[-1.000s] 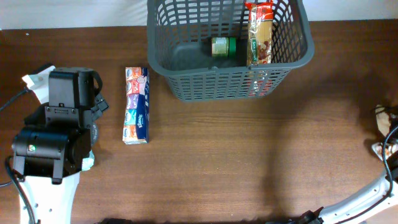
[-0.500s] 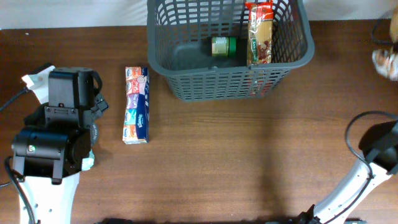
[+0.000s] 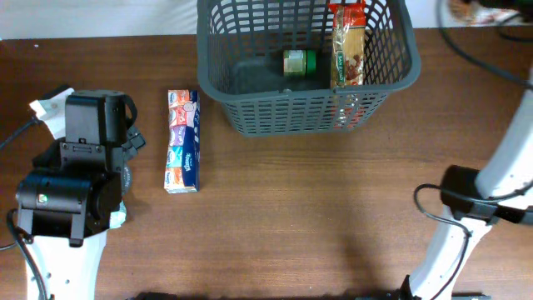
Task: Pack container
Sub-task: 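Lift and carry the rice bag over the basket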
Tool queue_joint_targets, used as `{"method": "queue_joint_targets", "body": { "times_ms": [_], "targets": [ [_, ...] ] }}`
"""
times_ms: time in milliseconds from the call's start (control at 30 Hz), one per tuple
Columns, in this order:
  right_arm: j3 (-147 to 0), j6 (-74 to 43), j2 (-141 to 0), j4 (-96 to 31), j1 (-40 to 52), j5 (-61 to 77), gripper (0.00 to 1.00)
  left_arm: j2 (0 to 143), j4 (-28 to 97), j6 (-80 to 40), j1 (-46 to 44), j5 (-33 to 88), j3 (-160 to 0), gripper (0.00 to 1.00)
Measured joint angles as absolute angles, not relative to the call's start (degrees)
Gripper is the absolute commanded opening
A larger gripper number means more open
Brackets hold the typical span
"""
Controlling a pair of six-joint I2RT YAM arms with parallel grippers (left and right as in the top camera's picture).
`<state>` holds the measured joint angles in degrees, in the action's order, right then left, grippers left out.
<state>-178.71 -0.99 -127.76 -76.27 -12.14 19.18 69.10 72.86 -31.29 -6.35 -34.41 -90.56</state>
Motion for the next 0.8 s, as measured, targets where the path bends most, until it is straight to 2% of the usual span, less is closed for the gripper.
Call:
{"method": "queue_joint_targets", "body": {
  "times_ms": [300, 533, 800],
  "targets": [
    [-174.4, 1.4, -127.8, -70.2, 2.4, 13.5, 0.04, 69.1, 72.9, -31.3, -6.3, -34.4, -90.6, 1.0],
    [-161.8, 1.8, -127.9, -64.7, 4.0, 9.4, 0.04, 69.1, 72.9, -31.3, -6.3, -34.4, -90.6, 1.0],
    [-147.9, 2.0, -128.8, -64.2, 4.3, 7.7, 0.04, 69.1, 72.9, -31.3, -6.3, -34.4, -90.6, 1.0]
  ]
}}
